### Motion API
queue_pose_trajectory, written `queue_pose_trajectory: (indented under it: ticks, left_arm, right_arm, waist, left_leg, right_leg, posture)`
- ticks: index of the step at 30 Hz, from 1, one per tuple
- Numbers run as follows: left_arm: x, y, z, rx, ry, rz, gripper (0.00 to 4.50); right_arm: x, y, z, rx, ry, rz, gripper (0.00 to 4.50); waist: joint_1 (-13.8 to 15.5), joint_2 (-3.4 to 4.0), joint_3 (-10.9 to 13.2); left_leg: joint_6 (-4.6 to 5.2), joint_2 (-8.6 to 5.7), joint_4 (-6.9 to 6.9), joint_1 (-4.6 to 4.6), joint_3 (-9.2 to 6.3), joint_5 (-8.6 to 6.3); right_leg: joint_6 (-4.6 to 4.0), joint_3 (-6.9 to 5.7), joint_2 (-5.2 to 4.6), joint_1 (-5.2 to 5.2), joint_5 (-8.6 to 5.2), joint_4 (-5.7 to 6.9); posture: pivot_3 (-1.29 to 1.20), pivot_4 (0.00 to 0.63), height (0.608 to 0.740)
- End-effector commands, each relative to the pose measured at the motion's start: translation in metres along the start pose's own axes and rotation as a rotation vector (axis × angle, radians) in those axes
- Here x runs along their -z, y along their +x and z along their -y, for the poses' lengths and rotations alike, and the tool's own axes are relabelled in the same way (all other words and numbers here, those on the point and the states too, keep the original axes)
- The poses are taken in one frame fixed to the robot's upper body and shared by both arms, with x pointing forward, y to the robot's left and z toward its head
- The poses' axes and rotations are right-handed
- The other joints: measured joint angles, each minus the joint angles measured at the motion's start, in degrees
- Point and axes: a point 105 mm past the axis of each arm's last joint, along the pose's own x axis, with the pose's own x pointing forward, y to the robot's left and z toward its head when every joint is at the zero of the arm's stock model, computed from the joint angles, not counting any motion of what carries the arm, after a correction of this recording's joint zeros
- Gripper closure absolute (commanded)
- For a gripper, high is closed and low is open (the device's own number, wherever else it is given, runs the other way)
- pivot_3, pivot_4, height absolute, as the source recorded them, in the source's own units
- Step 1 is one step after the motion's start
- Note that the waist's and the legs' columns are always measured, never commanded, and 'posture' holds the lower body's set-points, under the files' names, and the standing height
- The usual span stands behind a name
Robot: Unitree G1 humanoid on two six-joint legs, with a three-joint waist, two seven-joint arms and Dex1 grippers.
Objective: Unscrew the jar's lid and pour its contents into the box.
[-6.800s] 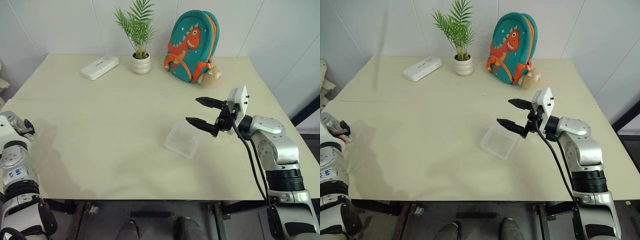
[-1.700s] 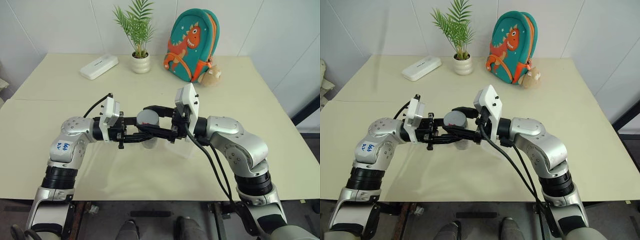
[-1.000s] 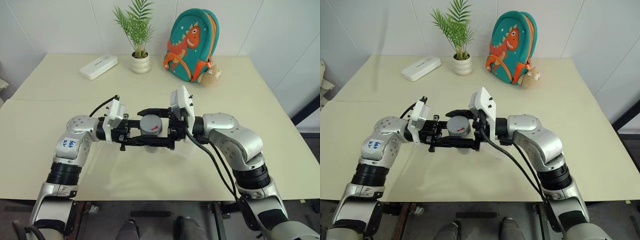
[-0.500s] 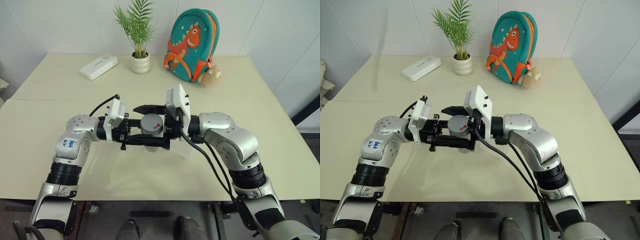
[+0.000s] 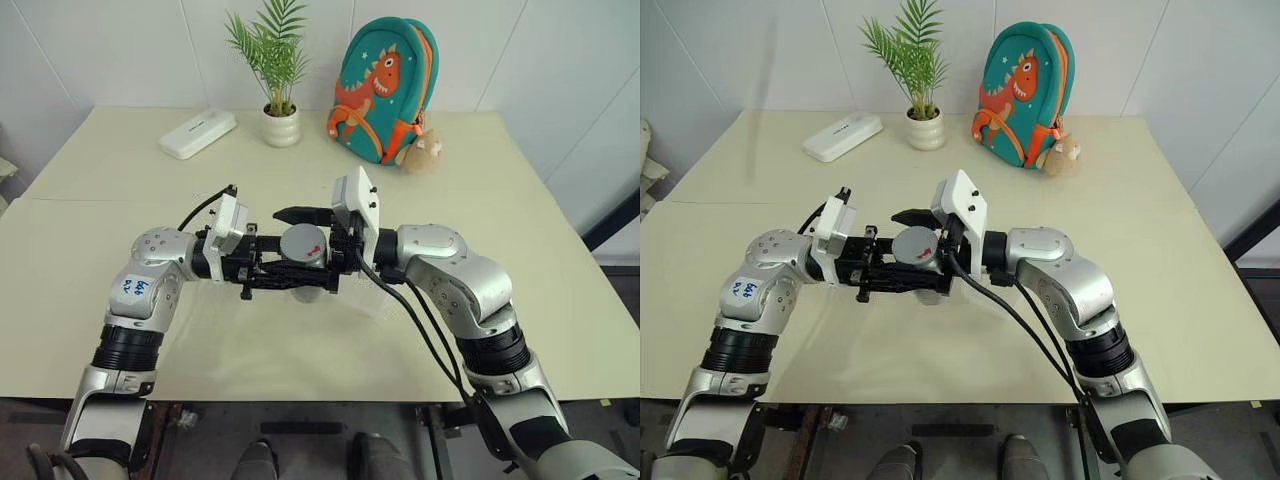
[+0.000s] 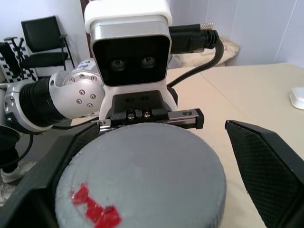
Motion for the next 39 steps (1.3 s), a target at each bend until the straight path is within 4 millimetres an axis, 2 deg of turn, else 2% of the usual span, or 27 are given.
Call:
queue_pose_trajectory:
  ticks: [1, 11, 20, 26, 31, 39]
  left_arm:
    - [-0.006, -0.003, 0.009, 0.038, 0.038, 0.002, 2.58]
    - [0.004, -0.017, 0.007, -0.013, 0.009, -0.029, 2.58]
    - [0.002, -0.026, 0.001, -0.063, 0.022, -0.031, 2.58]
    - [0.002, -0.029, 0.002, -0.072, 0.018, -0.033, 2.58]
    - [0.003, -0.026, 0.002, -0.065, -0.002, -0.021, 2.58]
    - [0.005, -0.02, 0.008, -0.008, -0.073, -0.023, 2.58]
  right_arm:
    - [-0.019, 0.001, -0.001, -0.012, -0.057, 0.049, 0.06]
    - [-0.022, -0.011, 0.0, -0.006, -0.059, 0.035, 0.06]
    - [-0.013, -0.032, 0.002, 0.046, -0.05, -0.031, 0.06]
    - [-0.018, -0.041, 0.0, 0.062, -0.053, -0.04, 0.06]
    - [-0.029, -0.037, -0.014, 0.017, -0.046, -0.005, 0.06]
    - [-0.034, -0.019, -0.021, 0.006, -0.021, 0.047, 0.06]
  waist:
    - [-0.01, 0.0, 0.0]
    - [0.06, 0.0, 0.0]
    - [0.12, 0.0, 0.0]
    - [0.03, 0.0, 0.0]
    - [0.09, 0.01, 0.01]
    - [0.09, 0.01, 0.0]
  left_leg:
    - [0.0, 0.0, 0.0, 0.0, 0.0, 0.0]
    - [0.0, 0.0, 0.0, 0.0, 0.0, 0.0]
    - [0.0, 0.0, 0.0, 0.0, 0.0, 0.0]
    - [0.0, 0.0, 0.0, 0.0, 0.0, 0.0]
    - [0.0, 0.0, 0.0, 0.0, 0.0, 0.0]
    - [0.01, 0.01, 0.0, 0.0, 0.0, -0.01]
  right_leg:
    - [0.0, 0.0, 0.0, 0.0, 0.0, 0.0]
    - [-0.01, 0.0, 0.0, 0.0, 0.0, 0.0]
    - [-0.02, 0.0, 0.0, 0.0, -0.01, 0.0]
    - [-0.02, 0.0, 0.0, 0.0, -0.01, -0.01]
    - [-0.03, 0.0, -0.01, 0.0, -0.02, -0.02]
    - [-0.04, 0.0, -0.01, 0.0, -0.02, -0.01]
  posture:
    - [0.0, 0.15, 0.74]
    - [0.0, 0.15, 0.74]
    - [0.0, 0.15, 0.74]
    - [0.0, 0.15, 0.74]
    - [0.0, 0.15, 0.74]
    - [0.0, 0.15, 0.74]
